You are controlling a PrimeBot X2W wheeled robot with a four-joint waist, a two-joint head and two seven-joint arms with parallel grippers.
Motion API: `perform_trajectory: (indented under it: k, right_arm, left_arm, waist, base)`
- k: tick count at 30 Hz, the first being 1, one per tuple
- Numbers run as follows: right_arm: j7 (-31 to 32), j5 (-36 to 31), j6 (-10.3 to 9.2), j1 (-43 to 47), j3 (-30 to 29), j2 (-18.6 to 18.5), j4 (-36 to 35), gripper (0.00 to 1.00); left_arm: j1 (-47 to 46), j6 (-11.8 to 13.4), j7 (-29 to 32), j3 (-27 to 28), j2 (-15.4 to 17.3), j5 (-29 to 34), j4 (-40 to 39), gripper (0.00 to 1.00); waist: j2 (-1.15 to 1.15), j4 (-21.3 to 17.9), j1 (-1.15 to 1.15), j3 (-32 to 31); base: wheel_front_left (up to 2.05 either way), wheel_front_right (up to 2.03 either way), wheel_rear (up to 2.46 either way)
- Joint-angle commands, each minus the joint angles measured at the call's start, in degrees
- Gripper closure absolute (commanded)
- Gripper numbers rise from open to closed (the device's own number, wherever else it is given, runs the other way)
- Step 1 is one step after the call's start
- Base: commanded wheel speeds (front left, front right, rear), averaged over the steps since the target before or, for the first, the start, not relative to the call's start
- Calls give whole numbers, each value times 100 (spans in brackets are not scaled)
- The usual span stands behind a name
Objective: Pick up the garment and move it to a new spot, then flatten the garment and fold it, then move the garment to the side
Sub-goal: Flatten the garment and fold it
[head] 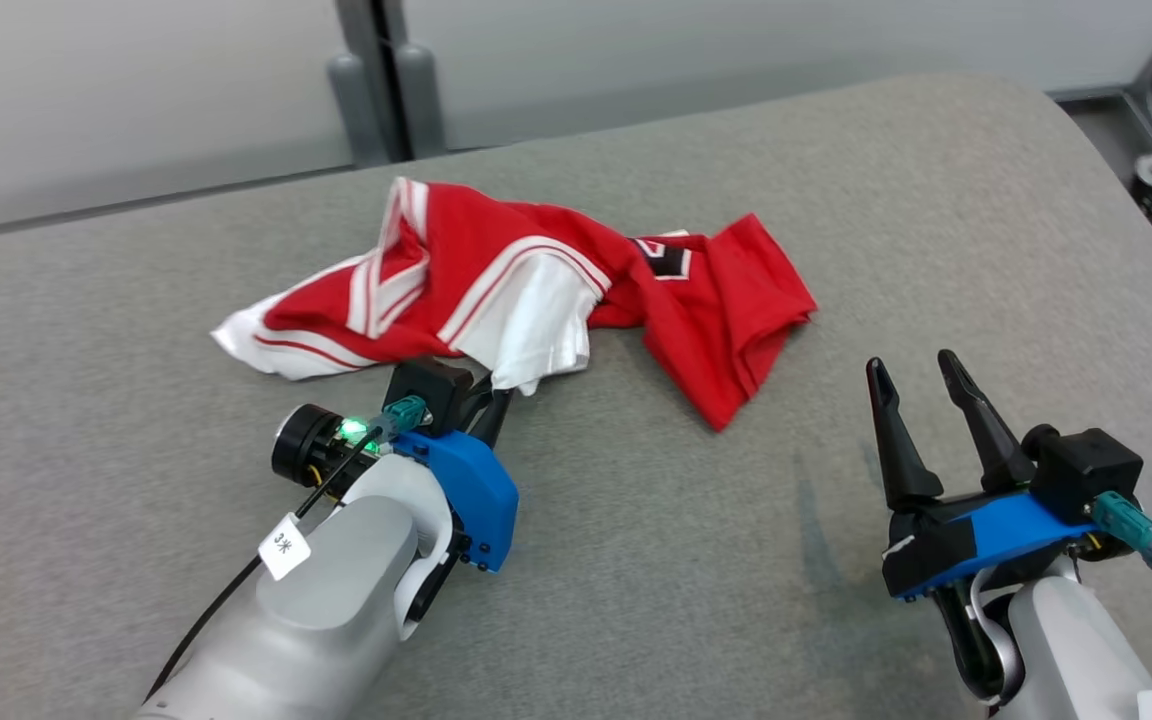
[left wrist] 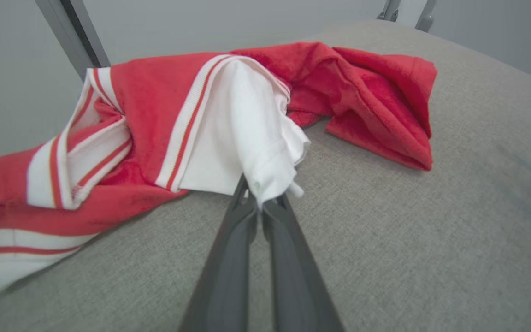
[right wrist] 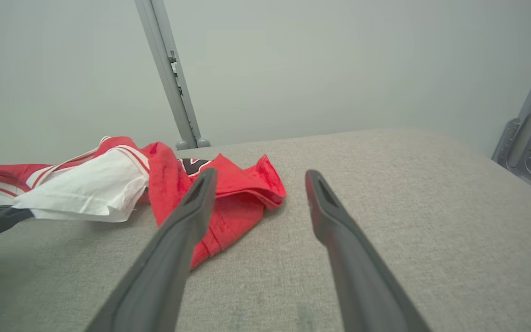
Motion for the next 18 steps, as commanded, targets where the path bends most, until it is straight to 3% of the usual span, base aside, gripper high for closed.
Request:
perform_trajectory:
  k: [1,5,9,13,18]
  right_arm:
    - [-20,-28,1,60,4,-43,17,0]
    - [-20,-43,1,131,4,-109,42,0]
    - [-20,-57,1,217,-32,-190,68,0]
    - [-20,-53,1,293,-122,-299,90,0]
    - [-20,-96,1,331,-235,-382,96,0]
  left_arm:
    - [4,-26,-56,16,4,-30,-10,100]
    - [143,-84,-46,-59,47,-21,-190,100]
    - [327,-46,164,-119,286,-61,-628,100]
    - [634,97,575,-158,726,-156,-1338,100]
    - [1136,571,1124,-179,1502,-245,-2527,100]
  waist:
    - [0,85,0,-44]
    - [0,480,0,-258]
    - [0,911,0,-432]
    - [0,1327,0,-530]
    - [0,1668,0,-593]
  base:
    - [0,0,0]
    - [0,0,0]
    - [0,0,0]
    - [0,0,0]
    - [0,0,0]
